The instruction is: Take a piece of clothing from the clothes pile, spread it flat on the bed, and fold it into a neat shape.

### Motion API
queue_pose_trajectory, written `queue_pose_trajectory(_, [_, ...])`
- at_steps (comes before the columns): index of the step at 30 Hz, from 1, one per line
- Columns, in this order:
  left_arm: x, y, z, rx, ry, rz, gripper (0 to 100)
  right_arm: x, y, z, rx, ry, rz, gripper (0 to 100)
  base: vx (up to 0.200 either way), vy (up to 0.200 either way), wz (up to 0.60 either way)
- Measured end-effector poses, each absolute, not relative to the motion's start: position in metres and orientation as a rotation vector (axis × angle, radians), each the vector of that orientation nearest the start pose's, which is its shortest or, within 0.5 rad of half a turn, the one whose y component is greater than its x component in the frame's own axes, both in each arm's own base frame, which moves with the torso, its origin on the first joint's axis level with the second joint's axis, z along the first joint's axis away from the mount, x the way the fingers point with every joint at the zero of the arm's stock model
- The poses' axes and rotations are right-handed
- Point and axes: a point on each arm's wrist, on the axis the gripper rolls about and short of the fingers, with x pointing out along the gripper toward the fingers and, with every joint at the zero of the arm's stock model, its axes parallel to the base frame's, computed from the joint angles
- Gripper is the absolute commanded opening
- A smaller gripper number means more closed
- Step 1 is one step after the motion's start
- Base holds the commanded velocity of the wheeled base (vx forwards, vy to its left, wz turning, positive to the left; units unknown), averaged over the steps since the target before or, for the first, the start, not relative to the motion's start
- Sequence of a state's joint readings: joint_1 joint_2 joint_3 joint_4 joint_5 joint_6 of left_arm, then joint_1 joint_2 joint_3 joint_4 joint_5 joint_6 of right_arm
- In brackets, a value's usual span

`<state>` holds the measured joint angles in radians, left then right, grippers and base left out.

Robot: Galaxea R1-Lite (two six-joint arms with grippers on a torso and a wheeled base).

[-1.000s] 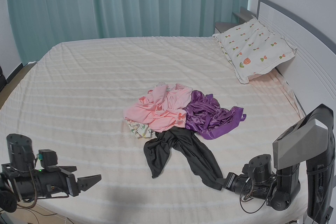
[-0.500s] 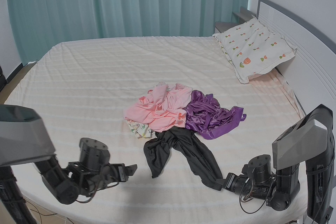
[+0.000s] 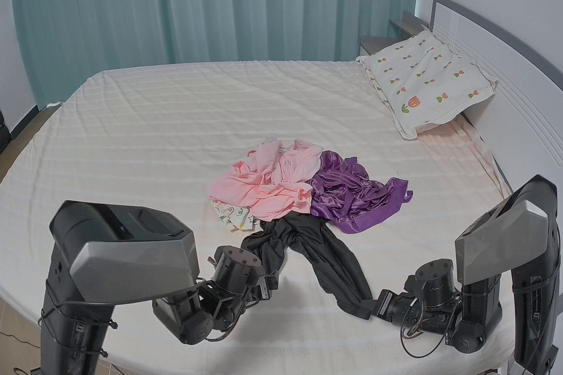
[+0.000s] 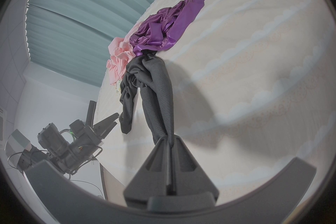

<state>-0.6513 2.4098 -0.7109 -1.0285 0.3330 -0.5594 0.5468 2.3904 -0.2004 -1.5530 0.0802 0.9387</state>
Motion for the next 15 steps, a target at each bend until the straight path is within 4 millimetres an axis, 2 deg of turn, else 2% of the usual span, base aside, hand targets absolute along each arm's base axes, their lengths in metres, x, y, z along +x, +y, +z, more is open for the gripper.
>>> queue_pose_trajectory(5, [0.293, -0.223, -0.057, -0.216, 0.644, -0.143, 100, 0.223, 0.138, -0.043, 0.726, 0.856, 0.262, 0, 0.000, 0.000, 0.00])
queue_pose_trajectory(6, [0.294, -0.226, -0.059, -0.216, 0.641, -0.149, 0, 0.223, 0.138, -0.043, 0.727, 0.856, 0.262, 0, 0.000, 0.000, 0.00])
queue_pose_trajectory(15, [0.299, -0.233, -0.069, -0.205, 0.640, -0.136, 0, 0.223, 0.138, -0.044, 0.724, 0.857, 0.263, 0, 0.000, 0.000, 0.00])
